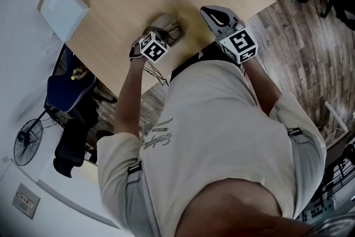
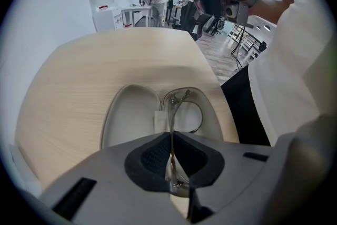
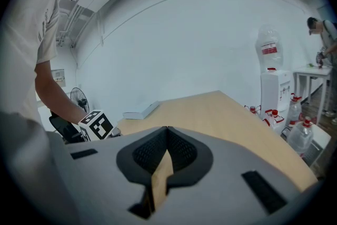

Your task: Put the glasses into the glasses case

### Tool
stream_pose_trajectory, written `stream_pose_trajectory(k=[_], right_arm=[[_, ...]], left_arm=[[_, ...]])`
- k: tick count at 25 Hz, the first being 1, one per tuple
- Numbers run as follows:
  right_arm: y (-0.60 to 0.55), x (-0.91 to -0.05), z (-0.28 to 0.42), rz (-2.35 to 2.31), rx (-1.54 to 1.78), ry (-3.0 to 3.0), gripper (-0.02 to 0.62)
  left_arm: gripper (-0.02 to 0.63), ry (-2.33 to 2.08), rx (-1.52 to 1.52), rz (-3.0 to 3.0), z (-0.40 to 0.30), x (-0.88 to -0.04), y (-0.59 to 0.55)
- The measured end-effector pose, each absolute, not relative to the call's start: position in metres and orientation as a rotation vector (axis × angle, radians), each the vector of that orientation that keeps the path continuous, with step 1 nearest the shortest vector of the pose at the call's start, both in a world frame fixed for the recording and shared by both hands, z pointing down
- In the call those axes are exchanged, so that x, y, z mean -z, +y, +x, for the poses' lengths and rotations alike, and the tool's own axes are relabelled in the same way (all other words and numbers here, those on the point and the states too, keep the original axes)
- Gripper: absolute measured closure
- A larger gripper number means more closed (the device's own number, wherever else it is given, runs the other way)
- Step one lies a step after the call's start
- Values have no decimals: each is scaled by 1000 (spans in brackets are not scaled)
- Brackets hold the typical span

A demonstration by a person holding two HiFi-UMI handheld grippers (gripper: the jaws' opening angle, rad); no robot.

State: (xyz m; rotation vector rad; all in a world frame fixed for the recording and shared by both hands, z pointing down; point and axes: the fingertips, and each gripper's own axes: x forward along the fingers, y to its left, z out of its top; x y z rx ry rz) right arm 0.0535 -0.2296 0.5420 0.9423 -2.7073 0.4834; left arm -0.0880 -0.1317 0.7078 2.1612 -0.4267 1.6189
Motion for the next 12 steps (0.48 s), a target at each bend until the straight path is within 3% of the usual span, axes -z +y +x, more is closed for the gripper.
stream_pose_trajectory(k=[3,6,12], right_arm=[[-230,-544,54,943,-499,-2708,598],[-230,-544,55,946,-510,-2714,598],[-230,-544,55,933,-506,-2722,600]], left_arm=[[578,-444,-1612,2152,-90,-706,-133],[523,-458,-1606,2144,-91,-704,-134],[522,-507,-1619,2141,-96,-698,-138]])
